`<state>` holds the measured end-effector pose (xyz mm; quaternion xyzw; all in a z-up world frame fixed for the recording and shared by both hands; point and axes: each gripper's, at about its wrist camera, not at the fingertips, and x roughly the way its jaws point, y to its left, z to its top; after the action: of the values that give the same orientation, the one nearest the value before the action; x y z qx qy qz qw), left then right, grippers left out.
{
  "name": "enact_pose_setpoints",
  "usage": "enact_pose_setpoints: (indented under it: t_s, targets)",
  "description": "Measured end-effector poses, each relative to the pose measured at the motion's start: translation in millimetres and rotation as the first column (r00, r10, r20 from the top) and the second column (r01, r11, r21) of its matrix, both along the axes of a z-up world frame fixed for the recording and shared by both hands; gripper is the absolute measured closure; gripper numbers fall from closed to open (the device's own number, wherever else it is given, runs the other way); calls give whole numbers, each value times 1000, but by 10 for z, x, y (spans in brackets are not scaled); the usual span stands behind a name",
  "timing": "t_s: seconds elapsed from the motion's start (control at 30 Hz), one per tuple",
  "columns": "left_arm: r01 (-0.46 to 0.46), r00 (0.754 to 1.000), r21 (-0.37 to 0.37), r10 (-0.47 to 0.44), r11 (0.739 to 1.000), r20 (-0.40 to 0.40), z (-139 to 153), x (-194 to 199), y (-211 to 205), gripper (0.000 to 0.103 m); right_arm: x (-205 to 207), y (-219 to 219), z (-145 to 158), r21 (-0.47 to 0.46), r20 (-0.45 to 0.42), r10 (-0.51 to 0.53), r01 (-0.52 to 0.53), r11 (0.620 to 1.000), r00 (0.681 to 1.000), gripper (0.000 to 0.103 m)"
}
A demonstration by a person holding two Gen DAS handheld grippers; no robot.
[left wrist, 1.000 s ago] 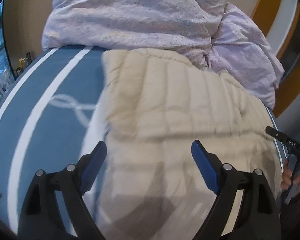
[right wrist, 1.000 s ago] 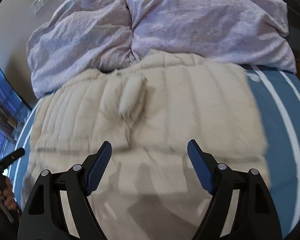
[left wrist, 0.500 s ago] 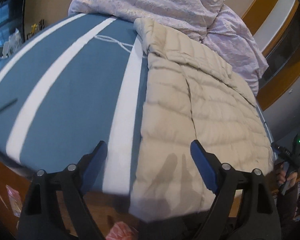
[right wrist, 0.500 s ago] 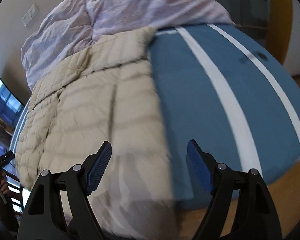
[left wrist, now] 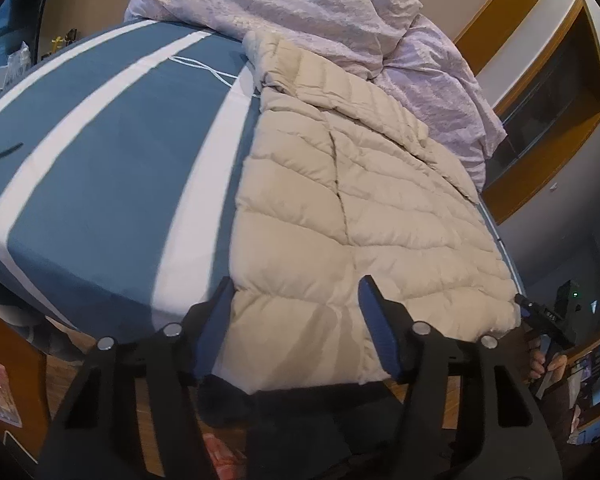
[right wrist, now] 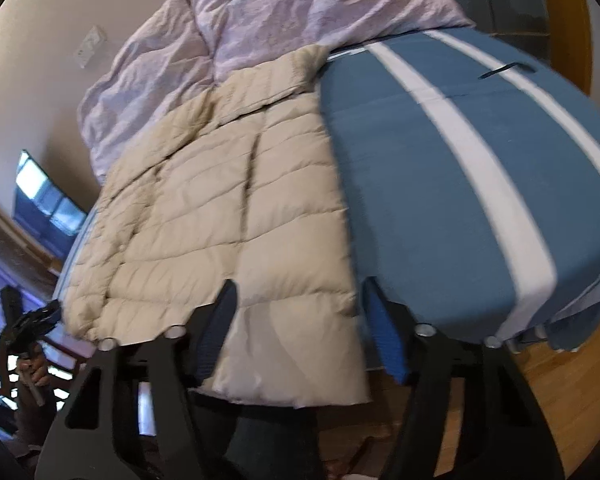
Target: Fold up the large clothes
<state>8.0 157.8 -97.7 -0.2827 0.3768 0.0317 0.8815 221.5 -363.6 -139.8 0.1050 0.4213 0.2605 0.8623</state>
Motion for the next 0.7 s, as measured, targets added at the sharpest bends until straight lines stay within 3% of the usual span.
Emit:
enact_pose_setpoints:
  t_s: [0.43,0.57,0.7]
  targets:
    - [6,1000,-14,-6,1000,5,-17,-35,-84,52,-33,-34,-81,73,-11,18,-17,997,1000,80]
    - [6,1000,-14,-6,1000,-20,-63,-26,-98,87,-42,-27,-43,89,6,14,-15,996,1000,90]
    - [10,1000,-12,-10,1000,-15,-66,-19,-113,96,-48,1,51,81,36,7,-10,997,999,92]
